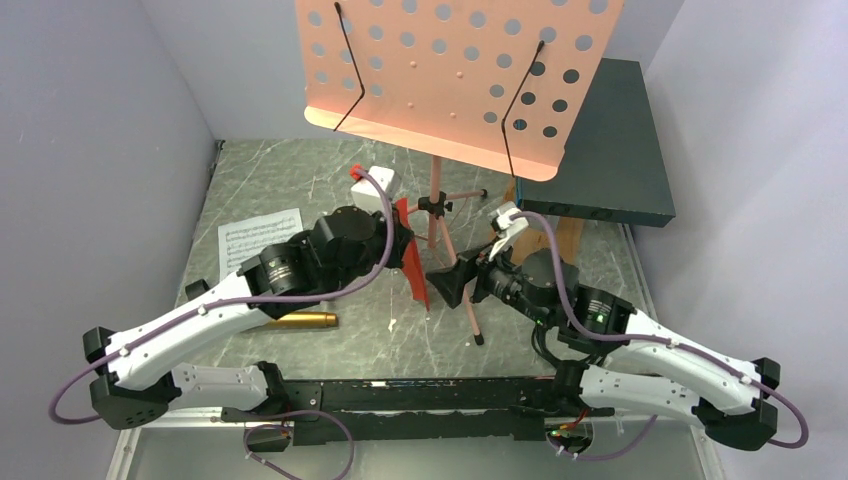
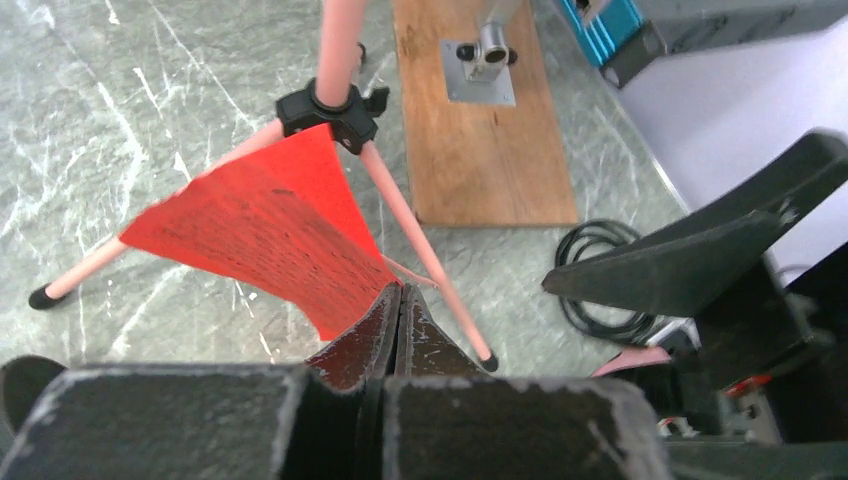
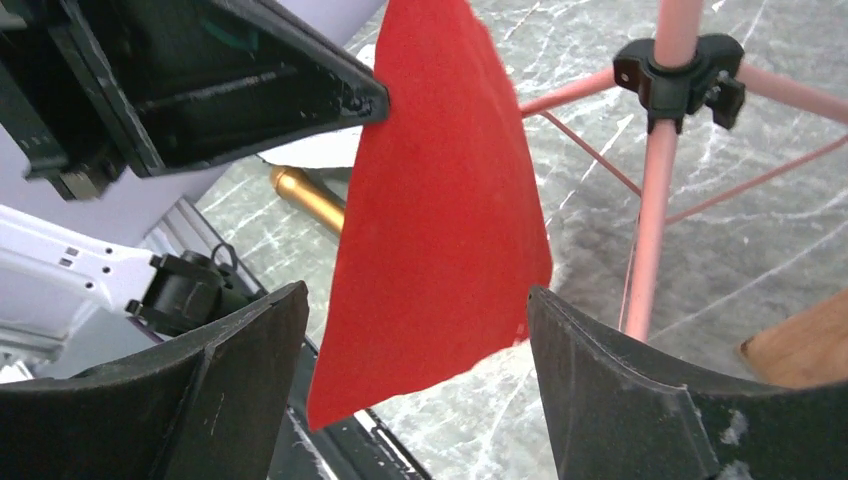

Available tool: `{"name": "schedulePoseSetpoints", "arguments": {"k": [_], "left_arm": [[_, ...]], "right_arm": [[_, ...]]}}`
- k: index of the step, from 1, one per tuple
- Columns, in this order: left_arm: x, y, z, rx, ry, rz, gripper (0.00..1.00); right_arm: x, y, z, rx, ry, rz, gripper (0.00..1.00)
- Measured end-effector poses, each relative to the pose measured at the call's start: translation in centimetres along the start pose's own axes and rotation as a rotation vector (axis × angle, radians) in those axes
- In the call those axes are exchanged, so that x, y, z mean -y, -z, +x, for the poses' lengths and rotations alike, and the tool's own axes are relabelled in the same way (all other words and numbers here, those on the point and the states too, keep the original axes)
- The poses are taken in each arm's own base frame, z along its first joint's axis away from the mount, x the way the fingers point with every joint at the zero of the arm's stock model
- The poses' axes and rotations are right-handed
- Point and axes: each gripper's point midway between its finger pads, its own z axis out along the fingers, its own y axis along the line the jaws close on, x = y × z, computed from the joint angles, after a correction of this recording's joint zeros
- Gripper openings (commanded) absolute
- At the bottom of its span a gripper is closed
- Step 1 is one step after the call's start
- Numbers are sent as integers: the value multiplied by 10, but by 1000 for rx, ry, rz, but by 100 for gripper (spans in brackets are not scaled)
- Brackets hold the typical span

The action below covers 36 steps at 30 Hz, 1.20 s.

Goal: Set up the instrument practice props

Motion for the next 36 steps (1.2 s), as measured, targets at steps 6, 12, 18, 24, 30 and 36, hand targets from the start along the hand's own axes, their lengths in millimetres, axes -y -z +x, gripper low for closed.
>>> {"name": "schedulePoseSetpoints", "arguments": {"k": [6, 12, 18, 24, 30, 36], "left_arm": [[17, -9, 24, -92, -188, 130, 0], [20, 1, 63, -182, -370, 290, 0], [21, 17, 96, -274, -488, 434, 0], [32, 23, 111, -314, -508, 537, 0], [35, 18, 130, -355, -506, 578, 0], [36, 16, 131, -353, -507, 578, 0]], "right_arm": [[12, 15, -14, 4, -130, 111, 83], [17, 20, -64, 36, -210, 227, 87], [53, 6, -53, -53, -284, 327, 91], [46, -9, -46, -64, -345, 248, 96], [37, -7, -48, -33, -358, 187, 100], [31, 16, -46, -23, -350, 158, 100]]}}
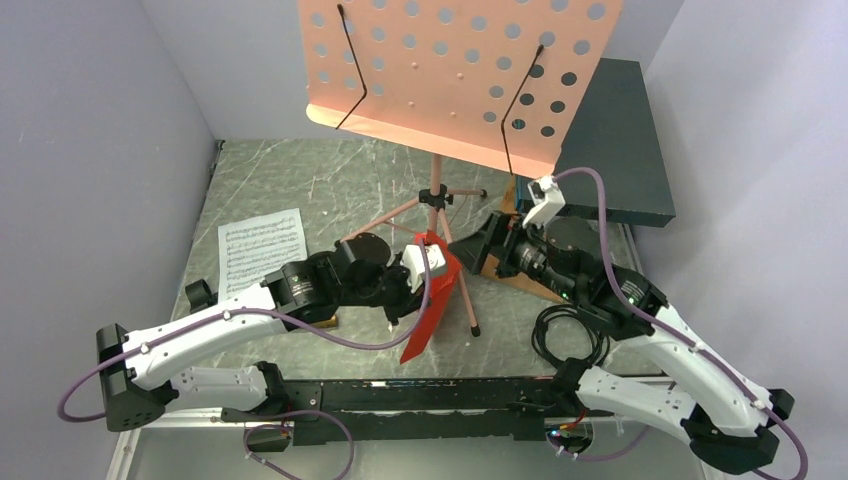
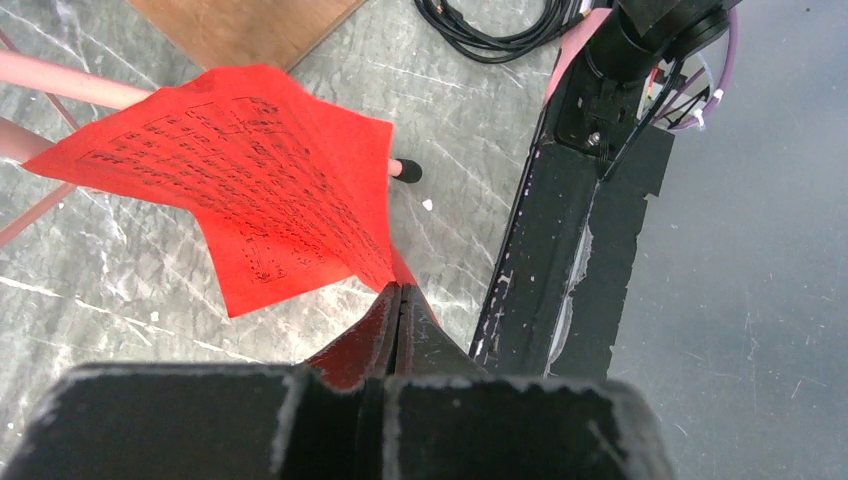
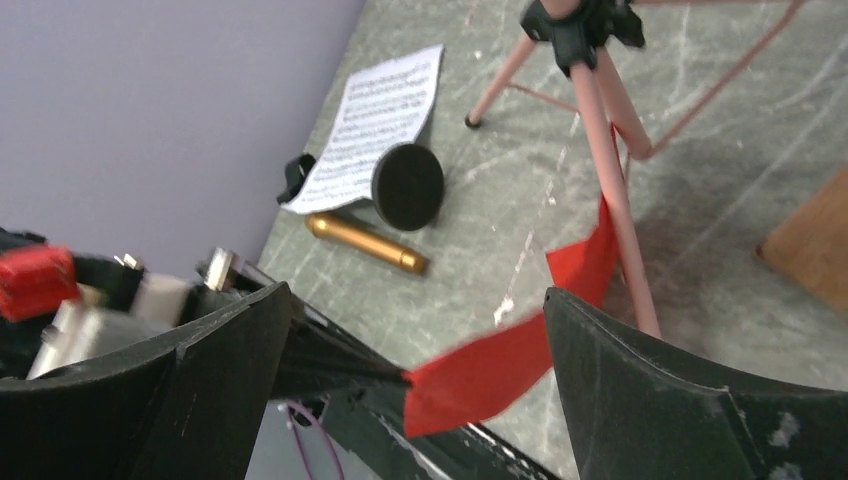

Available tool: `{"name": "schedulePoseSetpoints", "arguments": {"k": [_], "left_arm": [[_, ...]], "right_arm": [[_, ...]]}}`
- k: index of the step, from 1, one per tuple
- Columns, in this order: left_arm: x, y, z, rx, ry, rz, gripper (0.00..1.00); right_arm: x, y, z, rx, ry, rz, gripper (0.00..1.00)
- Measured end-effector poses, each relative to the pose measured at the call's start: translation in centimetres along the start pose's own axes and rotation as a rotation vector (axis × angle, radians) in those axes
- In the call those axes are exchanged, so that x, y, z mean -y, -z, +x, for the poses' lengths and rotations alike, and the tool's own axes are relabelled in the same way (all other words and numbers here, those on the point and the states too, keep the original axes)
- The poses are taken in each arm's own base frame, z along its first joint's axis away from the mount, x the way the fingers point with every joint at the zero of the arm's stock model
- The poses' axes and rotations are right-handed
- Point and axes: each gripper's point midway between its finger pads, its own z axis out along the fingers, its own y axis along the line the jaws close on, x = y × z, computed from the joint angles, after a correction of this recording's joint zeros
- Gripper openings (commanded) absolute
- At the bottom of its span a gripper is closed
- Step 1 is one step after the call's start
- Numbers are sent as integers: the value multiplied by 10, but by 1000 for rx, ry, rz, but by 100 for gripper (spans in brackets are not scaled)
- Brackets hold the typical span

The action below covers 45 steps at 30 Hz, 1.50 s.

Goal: Set up the instrument practice props

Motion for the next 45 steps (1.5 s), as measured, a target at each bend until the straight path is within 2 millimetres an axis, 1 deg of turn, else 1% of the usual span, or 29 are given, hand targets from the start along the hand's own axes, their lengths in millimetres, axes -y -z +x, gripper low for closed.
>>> {"name": "schedulePoseSetpoints", "arguments": {"k": [4, 8, 10, 13, 17, 19, 22, 23, 26, 29, 30, 31, 39, 44, 45], "left_arm": [[-1, 4, -2, 17, -6, -8, 0], [-3, 5, -3, 25, -9, -20, 0], [-4, 5, -4, 25, -23, -26, 0], [-5, 6, -3, 24, -48, -26, 0], [-6, 6, -1, 14, -85, -24, 0], [-6, 6, 1, 5, -105, -16, 0], [-4, 6, 4, -9, -125, 2, 0], [-3, 6, 4, -14, -130, 8, 0], [-1, 5, 5, -22, -144, 27, 0], [1, 4, 5, -32, -150, 41, 0], [1, 3, 5, -33, -151, 41, 0], [1, 2, 5, -35, -151, 42, 0], [5, -2, 13, -73, -158, 61, 0], [9, -3, 12, -89, -177, 74, 0], [10, -3, 12, -91, -179, 76, 0]], "right_arm": [[13, 18, 18, -50, 16, 4, 100], [11, 24, 22, -72, 34, -20, 100], [10, 29, 21, -65, 19, -21, 100], [15, 38, 13, -8, -92, 5, 100], [27, 42, 16, 27, -242, 56, 100], [33, 37, 23, 9, -288, 92, 100], [40, 24, 36, -40, -326, 154, 100], [42, 19, 40, -57, -335, 170, 98], [48, 7, 58, -113, -360, 206, 88], [56, -5, 80, -177, -382, 246, 68], [57, -7, 84, -192, -388, 257, 64], [57, -10, 88, -209, -397, 265, 62], [46, -17, 107, -258, -446, 278, 61], [47, -29, 131, -310, -414, 340, 56], [47, -30, 134, -313, -410, 348, 55]]}}
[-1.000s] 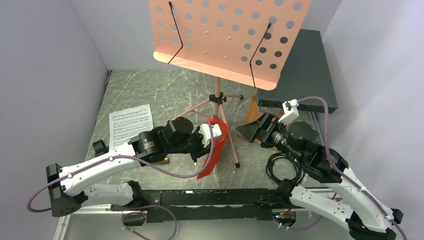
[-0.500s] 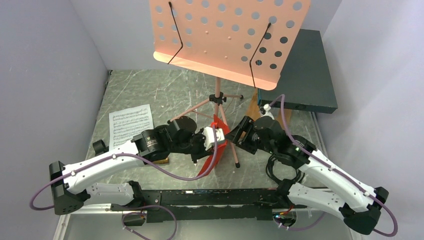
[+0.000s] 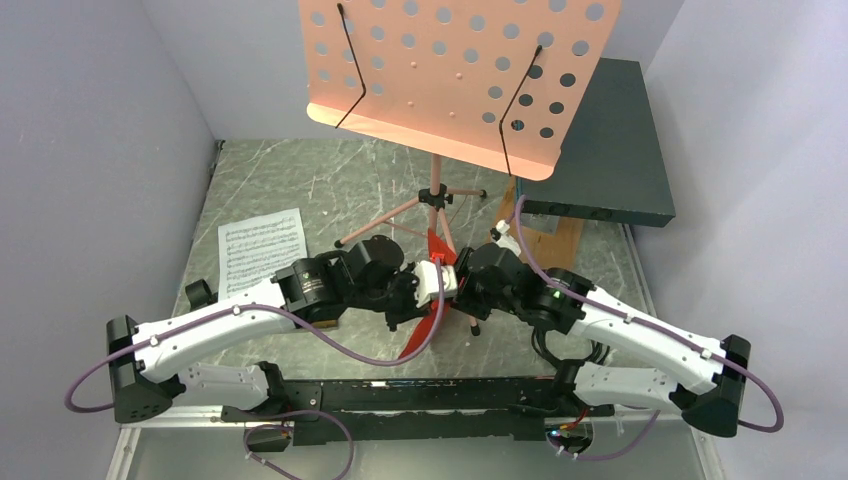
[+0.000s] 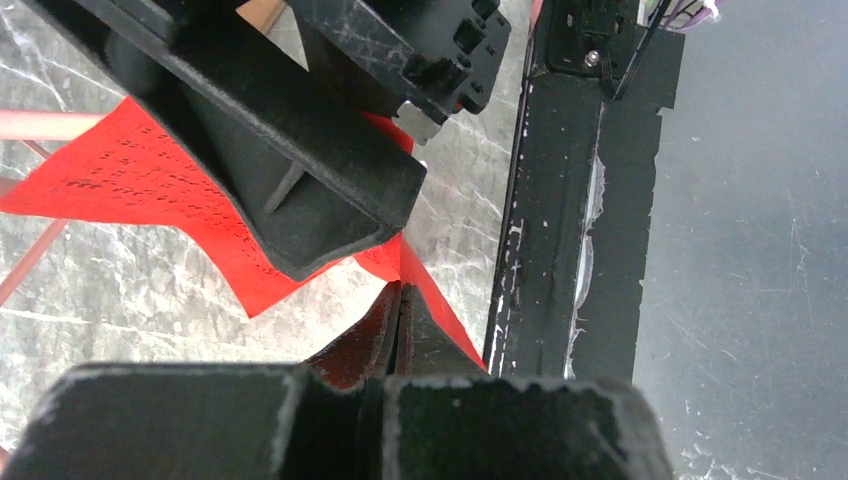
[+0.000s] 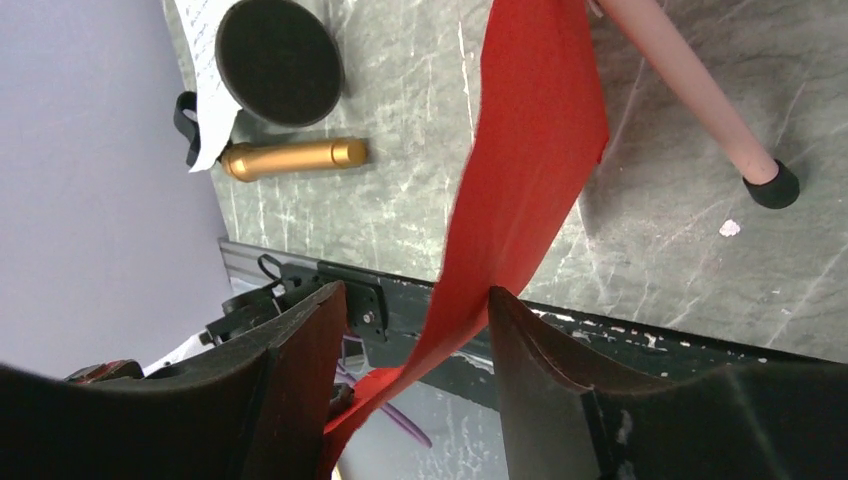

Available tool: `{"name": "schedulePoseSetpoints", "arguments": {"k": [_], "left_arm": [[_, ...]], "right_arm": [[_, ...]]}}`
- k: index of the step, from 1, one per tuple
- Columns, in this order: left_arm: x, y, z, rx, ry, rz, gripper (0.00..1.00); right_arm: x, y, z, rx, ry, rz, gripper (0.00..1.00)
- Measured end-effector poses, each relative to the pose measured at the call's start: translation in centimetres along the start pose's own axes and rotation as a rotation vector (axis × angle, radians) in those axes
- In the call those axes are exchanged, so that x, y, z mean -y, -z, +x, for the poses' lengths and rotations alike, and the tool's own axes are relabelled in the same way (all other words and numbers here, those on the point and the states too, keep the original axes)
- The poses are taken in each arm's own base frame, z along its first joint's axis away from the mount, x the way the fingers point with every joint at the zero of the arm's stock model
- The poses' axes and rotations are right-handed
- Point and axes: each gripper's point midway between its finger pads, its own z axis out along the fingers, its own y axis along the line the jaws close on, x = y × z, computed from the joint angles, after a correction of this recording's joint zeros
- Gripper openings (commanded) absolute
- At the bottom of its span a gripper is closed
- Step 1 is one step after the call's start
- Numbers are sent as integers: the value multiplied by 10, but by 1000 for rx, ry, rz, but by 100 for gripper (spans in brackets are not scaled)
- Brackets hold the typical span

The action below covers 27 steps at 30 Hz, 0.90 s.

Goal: Set up the instrument practice props

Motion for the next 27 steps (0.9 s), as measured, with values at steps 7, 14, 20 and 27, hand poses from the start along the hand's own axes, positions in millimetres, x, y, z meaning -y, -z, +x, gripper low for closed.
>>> {"name": "schedulePoseSetpoints", "arguments": {"k": [7, 14, 20, 27], "left_arm": [[7, -3, 8, -39, -4, 23, 0], [11, -7, 7, -73, -3, 50, 0], [16, -7, 7, -74, 13, 71, 42], [27, 2, 2, -59, 69, 110, 95]], "right_arm": [[1, 1, -4, 40, 6, 6, 41], [2, -2, -6, 48, 60, 36, 33], [8, -6, -8, 59, 112, 66, 0], [16, 4, -11, 78, 167, 39, 0]]}}
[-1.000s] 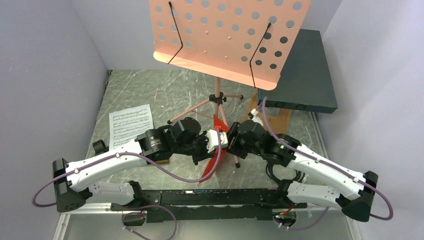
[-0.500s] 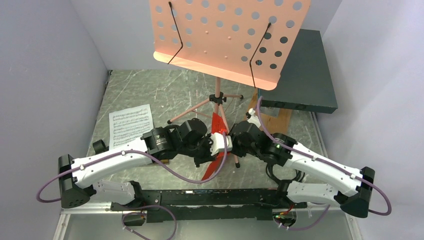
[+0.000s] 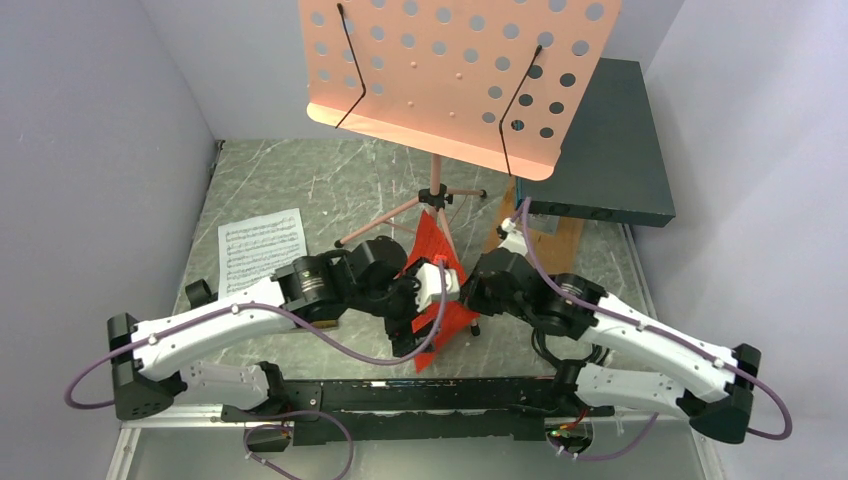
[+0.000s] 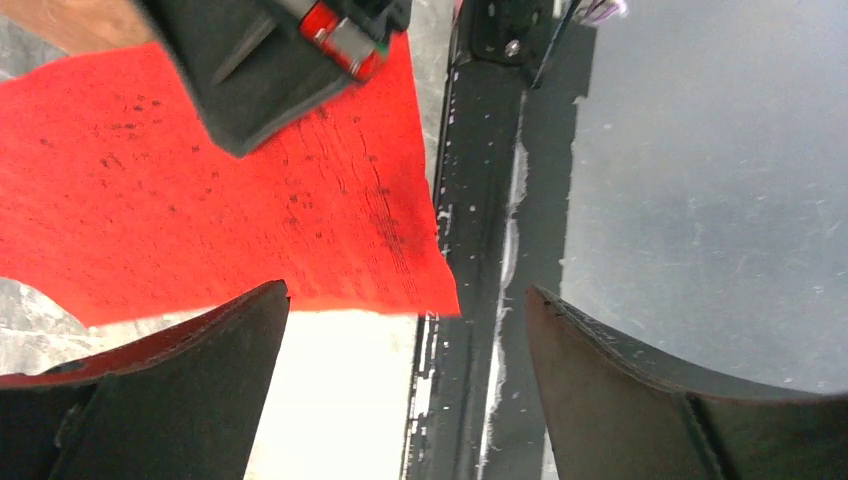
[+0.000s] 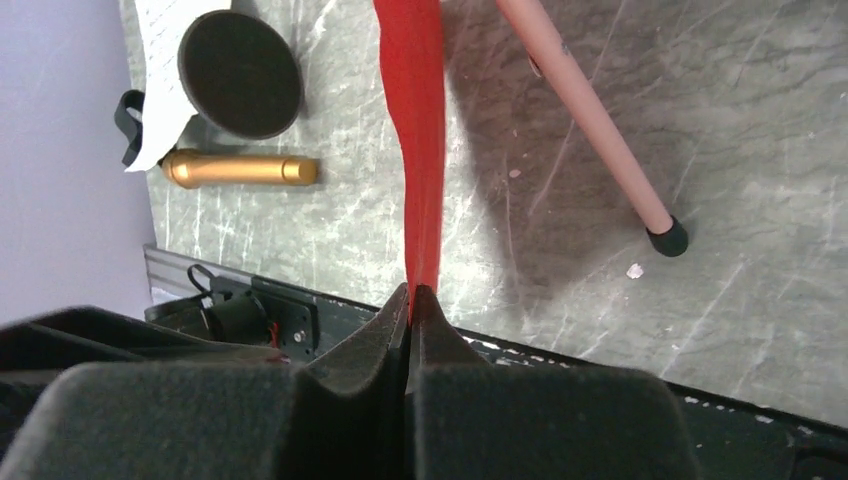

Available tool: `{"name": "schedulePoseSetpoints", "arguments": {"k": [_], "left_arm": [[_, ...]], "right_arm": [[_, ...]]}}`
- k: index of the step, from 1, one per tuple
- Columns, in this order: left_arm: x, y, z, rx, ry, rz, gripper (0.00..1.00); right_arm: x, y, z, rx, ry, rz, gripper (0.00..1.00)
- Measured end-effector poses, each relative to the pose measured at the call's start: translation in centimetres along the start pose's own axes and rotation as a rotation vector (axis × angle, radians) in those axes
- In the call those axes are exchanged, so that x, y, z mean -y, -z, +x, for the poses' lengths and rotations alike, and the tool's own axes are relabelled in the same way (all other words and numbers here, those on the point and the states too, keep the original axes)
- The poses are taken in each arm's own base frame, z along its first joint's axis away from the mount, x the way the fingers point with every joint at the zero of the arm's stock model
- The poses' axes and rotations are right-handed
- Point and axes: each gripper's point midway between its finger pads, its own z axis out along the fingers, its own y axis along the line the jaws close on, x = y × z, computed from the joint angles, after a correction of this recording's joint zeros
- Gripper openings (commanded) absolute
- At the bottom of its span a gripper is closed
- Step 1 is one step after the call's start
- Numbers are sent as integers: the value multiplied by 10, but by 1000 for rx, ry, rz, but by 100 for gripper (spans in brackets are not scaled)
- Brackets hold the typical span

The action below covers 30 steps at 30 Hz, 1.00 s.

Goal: Set up the instrument practice props

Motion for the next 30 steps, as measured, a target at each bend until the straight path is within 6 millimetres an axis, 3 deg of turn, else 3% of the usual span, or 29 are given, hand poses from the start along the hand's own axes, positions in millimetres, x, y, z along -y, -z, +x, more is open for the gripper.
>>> {"name": "schedulePoseSetpoints", "arguments": {"k": [6, 9, 12, 17, 22, 27, 30], "left_arm": [[2, 46, -32, 188, 73, -60, 99], [-18, 77, -58, 355, 206, -186, 99], [-40, 96, -70, 478, 404, -304, 100], [-62, 102, -45, 587, 746, -432, 100], [-62, 103, -20, 728, 929, -398, 99], [-58, 108, -37, 915, 1003, -273, 99], [-56, 96, -54, 961, 1035, -171, 100]], "right_arm": [[-2, 33, -7, 64, 164, -208, 0], [-16, 57, -14, 128, 279, -373, 0], [-28, 82, -26, 226, 392, -499, 0], [-46, 123, -44, 386, 531, -667, 0], [-69, 154, -51, 455, 630, -799, 0], [-95, 190, -50, 491, 676, -970, 0], [-104, 207, -46, 499, 698, -1060, 0]]}}
